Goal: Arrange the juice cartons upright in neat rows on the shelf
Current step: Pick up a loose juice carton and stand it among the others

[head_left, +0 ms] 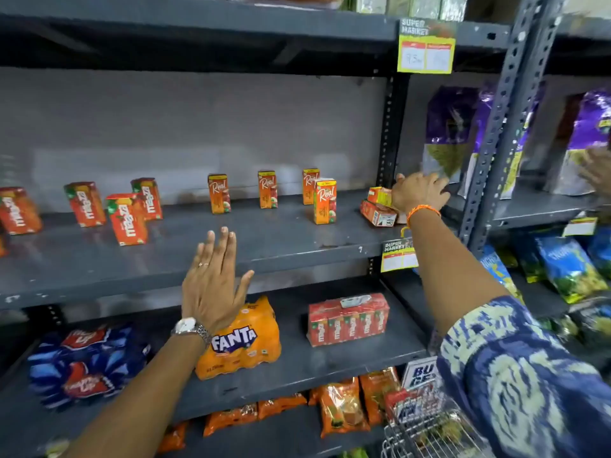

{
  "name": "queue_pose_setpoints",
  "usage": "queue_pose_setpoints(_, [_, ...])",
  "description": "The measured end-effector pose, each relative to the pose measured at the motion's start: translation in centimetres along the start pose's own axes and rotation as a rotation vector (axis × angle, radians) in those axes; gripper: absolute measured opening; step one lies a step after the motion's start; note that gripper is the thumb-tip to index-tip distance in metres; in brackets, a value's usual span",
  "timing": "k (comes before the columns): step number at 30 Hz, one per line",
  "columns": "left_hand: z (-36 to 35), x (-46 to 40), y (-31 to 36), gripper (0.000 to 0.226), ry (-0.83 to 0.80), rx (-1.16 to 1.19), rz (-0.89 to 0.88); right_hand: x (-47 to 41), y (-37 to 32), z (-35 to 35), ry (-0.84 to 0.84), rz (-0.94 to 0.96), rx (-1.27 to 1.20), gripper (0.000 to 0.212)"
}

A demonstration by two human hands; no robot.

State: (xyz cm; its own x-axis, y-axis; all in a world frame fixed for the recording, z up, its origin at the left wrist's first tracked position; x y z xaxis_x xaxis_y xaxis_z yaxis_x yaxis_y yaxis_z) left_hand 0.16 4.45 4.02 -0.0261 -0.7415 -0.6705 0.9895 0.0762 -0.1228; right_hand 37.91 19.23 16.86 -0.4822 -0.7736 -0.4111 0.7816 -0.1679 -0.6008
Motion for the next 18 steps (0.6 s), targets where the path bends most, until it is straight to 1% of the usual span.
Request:
queue_pose_setpoints(2, [0.2, 0.0, 0.0, 0.075, 0.013, -0.014, 0.023, -0.1, 0.5, -0.7, -0.14, -0.057, 0.061, 0.056])
queue_pose_setpoints(4, [0.1, 0.2, -0.1, 0.071, 0.022, -0.015, 0.042, -0.4, 0.7, -1.3, -0.212, -0.084, 0.061, 0.054])
queue_pose_setpoints(7, [0.0, 0.2, 0.0, 0.063, 0.045, 0.003, 0.038, -0.4, 0.6, -1.5, -0.226, -0.076, 0.01, 0.057])
queue_pose_setpoints(11, [0.1, 0.1, 0.0, 0.059, 0.087, -0.001, 0.033, -2.2, 0.5, -2.3, -0.281, 0.004, -0.09, 0.065])
queue_pose_setpoints(12, [0.2, 0.1, 0.0, 0.059, 0.088, 0.001, 0.038, -2.5, 0.4, -2.4, -0.292, 0.023, -0.111, 0.062])
queue_pose_setpoints(13, [0.2, 0.1, 0.0, 0.059, 0.086, -0.003, 0.041, -2.9, 0.4, -2.6, -0.296, 0.043, -0.138, 0.053])
queue_pose_setpoints(15, [0.2, 0.0, -0.1, 0.06, 0.073, -0.012, 0.039, -2.8, 0.3, -2.4, -0.301, 0.057, -0.21, 0.027])
queue_pose_setpoints(16, [0.2, 0.0, -0.1, 0.06, 0.068, -0.016, 0.036, -2.6, 0.2, -2.2, -0.297, 0.049, -0.266, 0.021])
queue_pose_setpoints(18, [0.2, 0.0, -0.1, 0.06, 0.061, -0.026, 0.031, -2.6, 0.4, -2.2, -0.272, 0.01, -0.392, 0.024])
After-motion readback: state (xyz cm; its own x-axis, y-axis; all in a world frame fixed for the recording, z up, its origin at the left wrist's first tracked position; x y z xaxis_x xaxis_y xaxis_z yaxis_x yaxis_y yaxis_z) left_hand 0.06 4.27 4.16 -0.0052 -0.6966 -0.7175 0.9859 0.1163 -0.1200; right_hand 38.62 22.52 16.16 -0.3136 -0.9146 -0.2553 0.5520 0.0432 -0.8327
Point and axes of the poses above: each hand's wrist, its own x-axis away from the middle knuckle, its own z-axis out of the back of the hand, y = z × x, the point moved 6 cm from there along -x, towards the middle knuckle, and after that the axes turned 7 degrees about -x, right-handed, at the moved point
